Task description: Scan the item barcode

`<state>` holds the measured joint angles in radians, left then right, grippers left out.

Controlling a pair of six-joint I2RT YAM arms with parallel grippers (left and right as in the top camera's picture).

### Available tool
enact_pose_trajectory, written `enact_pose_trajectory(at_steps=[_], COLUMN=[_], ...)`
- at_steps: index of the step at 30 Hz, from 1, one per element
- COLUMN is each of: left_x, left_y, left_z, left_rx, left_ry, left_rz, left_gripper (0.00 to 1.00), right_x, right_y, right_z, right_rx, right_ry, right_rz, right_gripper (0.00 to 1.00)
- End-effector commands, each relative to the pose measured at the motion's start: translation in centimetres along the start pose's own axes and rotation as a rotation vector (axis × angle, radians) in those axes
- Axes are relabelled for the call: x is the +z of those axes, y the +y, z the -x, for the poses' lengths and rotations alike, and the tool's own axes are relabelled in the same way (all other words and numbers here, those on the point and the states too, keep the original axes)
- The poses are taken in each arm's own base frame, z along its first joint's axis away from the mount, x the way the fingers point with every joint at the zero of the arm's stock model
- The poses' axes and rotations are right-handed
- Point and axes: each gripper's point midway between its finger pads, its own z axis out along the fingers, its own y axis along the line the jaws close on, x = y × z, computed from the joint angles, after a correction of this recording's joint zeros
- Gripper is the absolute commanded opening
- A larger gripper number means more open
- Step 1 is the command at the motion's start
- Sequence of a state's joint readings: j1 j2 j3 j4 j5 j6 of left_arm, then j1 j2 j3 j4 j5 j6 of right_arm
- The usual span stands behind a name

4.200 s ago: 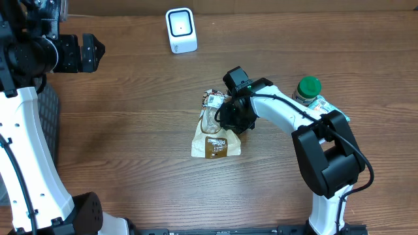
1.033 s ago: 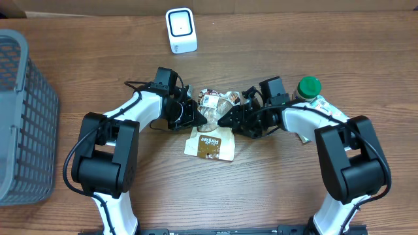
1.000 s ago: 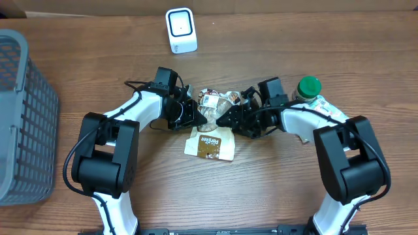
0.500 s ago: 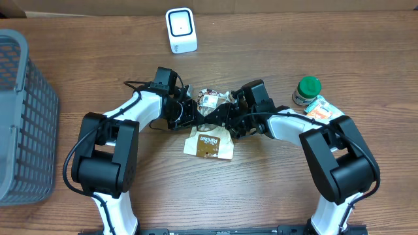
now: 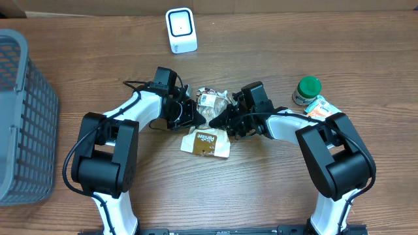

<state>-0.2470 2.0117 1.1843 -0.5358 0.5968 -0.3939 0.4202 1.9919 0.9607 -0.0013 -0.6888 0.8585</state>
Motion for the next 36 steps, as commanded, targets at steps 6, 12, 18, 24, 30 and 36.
enact_pose_trajectory(at_steps=[6,12,18,24,30,36], left_x=[-2.7,-10.3,-19.6,-27.2,-30.5,-31.3], left_y=[-0.6,-3.2,-5.3,-3.4,2.0,4.2], left_z=[1.4,3.7,4.6,4.0,3.1,2.6], left_rx=[0.061,0.17,0.208,0.162,0.011,-0.043], left_ry=[-0.019,-0.124,-0.258,-0.368,-0.404,-0.404], left_rz=[0.014,0.051,0.07,0.127,0.257,0.327], left_gripper=[0.04,0.04,0.08,0.17,0.24,0.45], right_x=[0.7,0.6,0.3,-0.8,-3.0,-4.3], right_y=[0.2,1.2,2.9,5.5,8.3,9.7], right_z=[-1.2,-1.7,-2.7,-4.2,-6.0,-6.1], right_rx=[-0.09,-0.164,-0.282,-0.458,-0.621,-0.668], right_ry=[0.063,0.094,0.145,0.207,0.263,0.241], right_rz=[0.045,0.1,0.196,0.349,0.503,0.529], right_gripper=[0.04,0.04,0.04,0.04,0.04,0.04])
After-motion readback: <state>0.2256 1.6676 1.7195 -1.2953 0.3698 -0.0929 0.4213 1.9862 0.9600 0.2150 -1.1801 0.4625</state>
